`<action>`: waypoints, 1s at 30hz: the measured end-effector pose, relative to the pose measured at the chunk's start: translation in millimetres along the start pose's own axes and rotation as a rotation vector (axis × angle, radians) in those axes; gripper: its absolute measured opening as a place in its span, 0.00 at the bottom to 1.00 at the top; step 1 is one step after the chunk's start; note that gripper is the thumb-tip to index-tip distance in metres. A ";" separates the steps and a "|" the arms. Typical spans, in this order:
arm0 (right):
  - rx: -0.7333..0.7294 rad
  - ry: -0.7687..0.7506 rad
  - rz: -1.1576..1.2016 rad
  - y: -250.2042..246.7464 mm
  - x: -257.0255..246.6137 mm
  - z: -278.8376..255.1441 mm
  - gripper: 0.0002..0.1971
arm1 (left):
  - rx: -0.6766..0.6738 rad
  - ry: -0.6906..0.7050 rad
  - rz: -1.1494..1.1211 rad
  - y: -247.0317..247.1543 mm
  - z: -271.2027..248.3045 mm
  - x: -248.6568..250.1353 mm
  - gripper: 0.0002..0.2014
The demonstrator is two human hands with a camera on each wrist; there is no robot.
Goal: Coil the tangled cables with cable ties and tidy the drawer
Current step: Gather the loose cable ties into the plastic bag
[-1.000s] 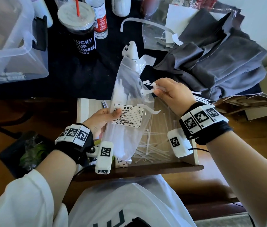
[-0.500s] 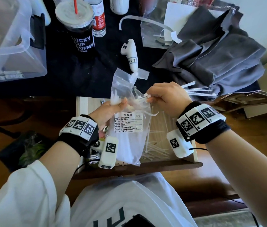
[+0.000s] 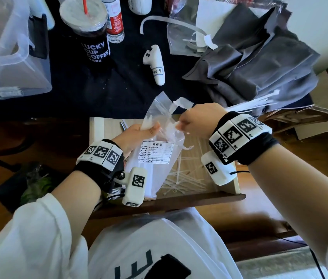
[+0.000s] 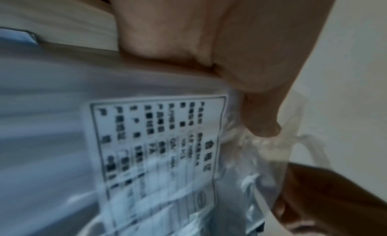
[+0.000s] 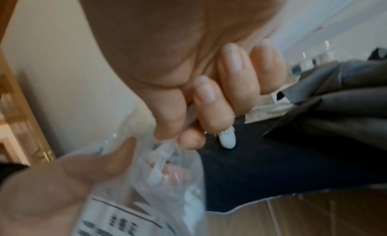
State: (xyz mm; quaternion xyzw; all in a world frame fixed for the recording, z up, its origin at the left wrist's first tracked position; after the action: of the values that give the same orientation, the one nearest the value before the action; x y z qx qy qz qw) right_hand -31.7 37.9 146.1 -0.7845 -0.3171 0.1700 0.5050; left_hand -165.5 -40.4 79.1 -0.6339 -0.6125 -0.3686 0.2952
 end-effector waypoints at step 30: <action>-0.071 -0.238 0.189 4.6 -18.6 4.9 0.02 | -0.234 0.026 -0.091 8.5 4.2 0.5 0.29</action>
State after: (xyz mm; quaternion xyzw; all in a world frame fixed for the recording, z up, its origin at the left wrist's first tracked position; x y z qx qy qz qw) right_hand -46.9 27.5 138.8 -0.8025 -0.3052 0.2972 0.4178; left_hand -156.7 -37.3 77.8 -0.6306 -0.5895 -0.4591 0.2101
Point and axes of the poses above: each hand's wrist, its own z-axis towards the middle knuckle, its own y-axis out of the palm, x = y × z, the point moved 4 cm from there along z, towards the middle knuckle
